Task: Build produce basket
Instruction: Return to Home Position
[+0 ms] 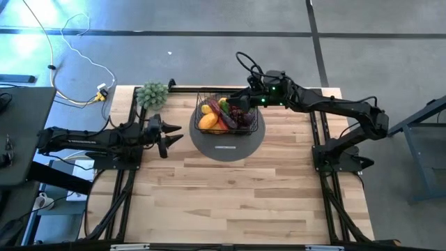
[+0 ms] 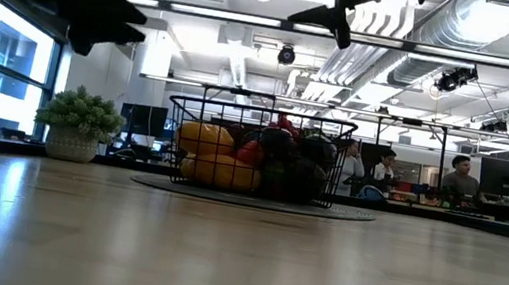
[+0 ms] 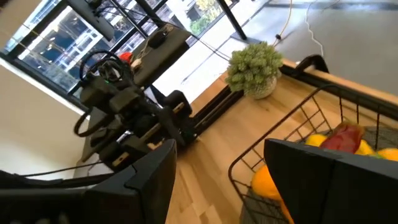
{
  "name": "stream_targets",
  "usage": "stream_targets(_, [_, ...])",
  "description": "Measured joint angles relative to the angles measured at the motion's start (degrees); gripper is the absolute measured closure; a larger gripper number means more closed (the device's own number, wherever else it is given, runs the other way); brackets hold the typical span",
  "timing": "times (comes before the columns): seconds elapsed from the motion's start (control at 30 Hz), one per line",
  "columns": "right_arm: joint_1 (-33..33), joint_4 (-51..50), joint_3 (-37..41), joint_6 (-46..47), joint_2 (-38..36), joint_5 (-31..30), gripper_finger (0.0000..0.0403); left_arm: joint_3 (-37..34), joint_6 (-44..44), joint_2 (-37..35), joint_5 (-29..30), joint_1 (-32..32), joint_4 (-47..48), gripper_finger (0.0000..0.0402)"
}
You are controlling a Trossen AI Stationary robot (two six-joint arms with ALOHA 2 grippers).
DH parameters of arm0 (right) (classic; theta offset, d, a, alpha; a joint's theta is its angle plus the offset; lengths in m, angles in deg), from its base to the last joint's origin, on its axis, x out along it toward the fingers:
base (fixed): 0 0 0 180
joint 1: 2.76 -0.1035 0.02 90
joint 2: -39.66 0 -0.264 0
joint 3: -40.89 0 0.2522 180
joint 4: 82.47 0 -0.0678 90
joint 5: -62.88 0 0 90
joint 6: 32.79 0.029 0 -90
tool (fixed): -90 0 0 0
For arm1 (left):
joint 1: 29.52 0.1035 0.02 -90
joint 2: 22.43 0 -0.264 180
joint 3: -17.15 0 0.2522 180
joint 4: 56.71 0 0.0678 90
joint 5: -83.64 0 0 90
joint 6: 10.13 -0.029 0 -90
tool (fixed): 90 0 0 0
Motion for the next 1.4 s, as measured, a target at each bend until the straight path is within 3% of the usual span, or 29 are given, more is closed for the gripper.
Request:
stream_targets(0.37, [-0.3, -1.7, 0.1, 1.4, -2.9, 3.4, 0.0178, -8.4, 3.6, -11.7, 0.2, -2.3, 0.3, 0.0218])
stream_targets(0.67, [2.9, -8.9, 0.0, -4.5, -16.7, 3.3, 0.0178, -12.8, 3.7, -14.0, -1.6, -2.3, 2.2, 0.0218])
stream_targets(0.93, [3.0, -21.4, 0.2, -15.4, -30.6, -7.1, 0.0178, -12.7, 6.6, -13.8, -3.4, -2.3, 2.2, 0.0218])
stream_targets(1.1, [3.1, -20.1, 9.5, -17.1, -38.9, -8.7, 0.0178, -12.7, 5.8, -13.8, -3.4, -2.3, 2.1, 0.0218])
stream_targets(1.4, [3.0, -1.9, 35.8, -13.5, -55.3, -4.1, 0.0178, -12.7, 5.6, -13.8, -3.4, -2.3, 2.1, 0.0218])
